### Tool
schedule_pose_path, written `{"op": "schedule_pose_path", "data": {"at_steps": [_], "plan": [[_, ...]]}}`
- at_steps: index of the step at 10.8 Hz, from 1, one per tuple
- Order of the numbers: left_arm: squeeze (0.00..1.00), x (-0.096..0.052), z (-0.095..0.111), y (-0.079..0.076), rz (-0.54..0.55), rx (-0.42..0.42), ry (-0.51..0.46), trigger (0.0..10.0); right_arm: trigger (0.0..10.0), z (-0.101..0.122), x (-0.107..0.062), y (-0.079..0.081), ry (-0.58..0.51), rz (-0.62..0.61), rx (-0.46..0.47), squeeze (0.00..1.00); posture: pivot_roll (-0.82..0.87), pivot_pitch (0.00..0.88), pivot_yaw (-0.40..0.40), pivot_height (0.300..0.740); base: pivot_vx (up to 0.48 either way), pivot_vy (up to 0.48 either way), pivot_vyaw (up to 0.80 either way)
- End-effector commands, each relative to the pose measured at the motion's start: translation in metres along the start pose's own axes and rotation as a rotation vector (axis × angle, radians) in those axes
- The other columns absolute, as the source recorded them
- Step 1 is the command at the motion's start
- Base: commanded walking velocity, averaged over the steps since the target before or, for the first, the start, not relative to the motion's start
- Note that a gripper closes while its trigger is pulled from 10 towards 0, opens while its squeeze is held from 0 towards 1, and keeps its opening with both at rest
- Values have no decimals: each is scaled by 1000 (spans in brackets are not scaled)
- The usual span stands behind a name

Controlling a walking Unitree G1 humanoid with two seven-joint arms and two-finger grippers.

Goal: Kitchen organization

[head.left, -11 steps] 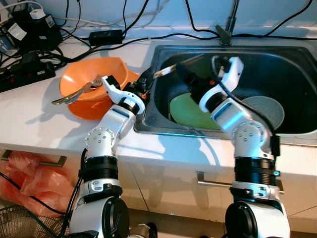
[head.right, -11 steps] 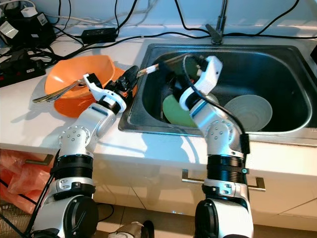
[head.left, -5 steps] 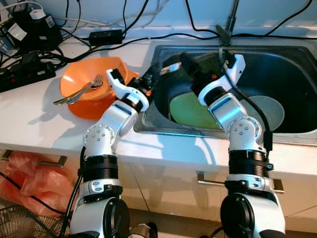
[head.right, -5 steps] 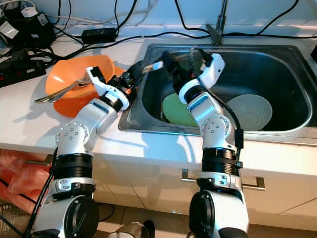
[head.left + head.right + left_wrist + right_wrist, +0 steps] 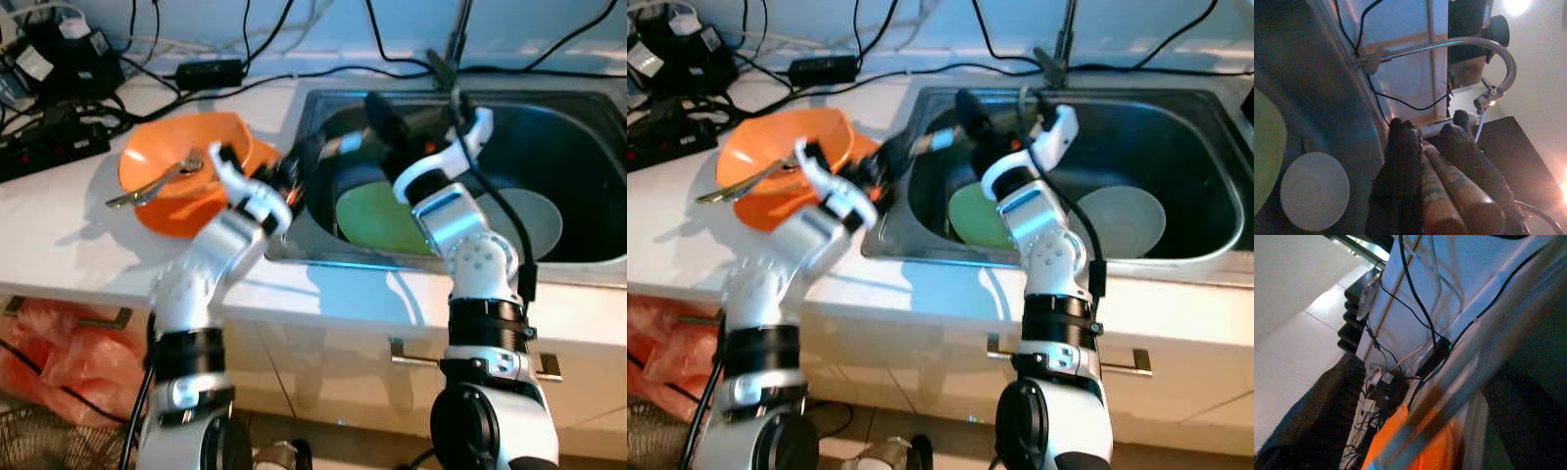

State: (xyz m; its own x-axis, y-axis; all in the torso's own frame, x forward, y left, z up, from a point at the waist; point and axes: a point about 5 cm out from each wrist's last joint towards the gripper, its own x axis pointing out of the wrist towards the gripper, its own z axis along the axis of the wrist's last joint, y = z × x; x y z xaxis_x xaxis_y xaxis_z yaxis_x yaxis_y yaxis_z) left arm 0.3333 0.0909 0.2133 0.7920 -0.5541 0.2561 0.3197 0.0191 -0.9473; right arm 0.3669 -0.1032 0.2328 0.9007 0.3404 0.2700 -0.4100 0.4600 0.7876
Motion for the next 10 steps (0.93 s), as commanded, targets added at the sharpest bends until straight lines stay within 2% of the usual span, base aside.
{"op": "schedule_pose_path", "data": {"at_steps": [1, 3, 6, 10], "plan": [[0, -3, -8, -3, -24, -41, 4, 0, 0, -11, -4, 1, -1, 4, 51, 0, 118, 105, 120, 740, 0, 0, 0], [0, -9, -1, -2, -14, -38, -30, 0, 0, -10, -7, -1, -9, -2, 62, 0, 123, 100, 114, 740, 0, 0, 0], [0, -3, -2, -2, -15, -52, -46, 0, 0, -16, -10, 2, 0, -4, 78, 0, 115, 91, 113, 740, 0, 0, 0], [0, -4, -7, -1, -17, -70, -36, 0, 0, -26, -20, 4, 14, -4, 89, 0, 110, 85, 113, 740, 0, 0, 0]]}}
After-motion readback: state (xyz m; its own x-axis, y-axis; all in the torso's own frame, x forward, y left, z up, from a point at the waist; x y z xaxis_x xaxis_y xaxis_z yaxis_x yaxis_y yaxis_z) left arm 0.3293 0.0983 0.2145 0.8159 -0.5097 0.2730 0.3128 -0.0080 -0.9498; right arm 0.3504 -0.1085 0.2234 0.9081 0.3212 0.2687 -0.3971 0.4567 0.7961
